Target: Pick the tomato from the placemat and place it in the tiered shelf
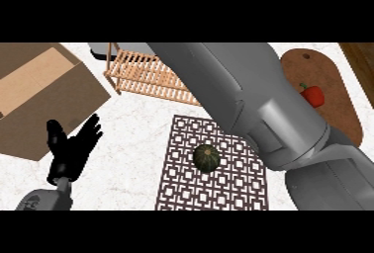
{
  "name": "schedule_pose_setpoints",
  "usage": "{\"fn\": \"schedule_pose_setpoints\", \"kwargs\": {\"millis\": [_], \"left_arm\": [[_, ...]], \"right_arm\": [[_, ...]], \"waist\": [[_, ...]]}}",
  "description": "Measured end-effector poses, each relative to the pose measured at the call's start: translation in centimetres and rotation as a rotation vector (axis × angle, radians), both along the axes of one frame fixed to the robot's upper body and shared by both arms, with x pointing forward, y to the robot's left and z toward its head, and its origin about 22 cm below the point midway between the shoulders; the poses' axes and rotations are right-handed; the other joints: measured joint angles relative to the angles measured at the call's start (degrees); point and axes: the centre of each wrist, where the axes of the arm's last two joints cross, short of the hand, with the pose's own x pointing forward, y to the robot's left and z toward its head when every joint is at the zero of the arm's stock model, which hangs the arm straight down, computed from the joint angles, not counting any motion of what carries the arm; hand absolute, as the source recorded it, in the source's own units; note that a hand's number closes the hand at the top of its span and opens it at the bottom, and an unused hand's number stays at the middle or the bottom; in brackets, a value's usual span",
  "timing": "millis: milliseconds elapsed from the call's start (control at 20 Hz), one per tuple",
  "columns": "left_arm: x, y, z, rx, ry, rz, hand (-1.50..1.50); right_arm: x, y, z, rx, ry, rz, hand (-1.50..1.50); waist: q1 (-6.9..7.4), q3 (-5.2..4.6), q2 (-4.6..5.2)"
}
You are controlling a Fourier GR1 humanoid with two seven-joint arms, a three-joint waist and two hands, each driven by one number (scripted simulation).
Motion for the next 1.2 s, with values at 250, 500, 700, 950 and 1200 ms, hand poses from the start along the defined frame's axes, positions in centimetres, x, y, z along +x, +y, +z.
{"fn": "schedule_pose_setpoints", "kwargs": {"millis": [250, 500, 700, 950, 1200], "left_arm": [[0.2, -0.3, -0.1, 0.001, 0.006, -0.002, 0.0], [-0.4, -0.2, -0.1, -0.001, 0.005, -0.003, 0.0], [-0.1, 0.0, 0.1, 0.002, -0.001, 0.0, 0.0], [-0.3, -0.3, -0.1, -0.001, 0.007, 0.004, 0.0], [-0.4, 0.4, 0.0, -0.002, 0.008, 0.01, 0.0]], "right_arm": [[0.4, -0.3, -0.5, 0.0, -0.001, 0.015, 1.5], [0.6, -0.5, 0.0, 0.016, -0.004, -0.01, -1.5], [0.8, -1.3, 1.0, 0.15, -0.072, -0.038, -1.5], [0.9, -1.9, 0.9, 0.319, -0.125, -0.028, -1.5], [0.5, -2.2, 2.3, 0.491, -0.186, -0.011, -1.5]], "waist": [[0.08, 0.0, -0.01], [0.25, 0.0, -0.03], [0.08, 0.01, -0.02], [-0.21, 0.05, -0.11], [-0.3, 0.06, -0.26]]}}
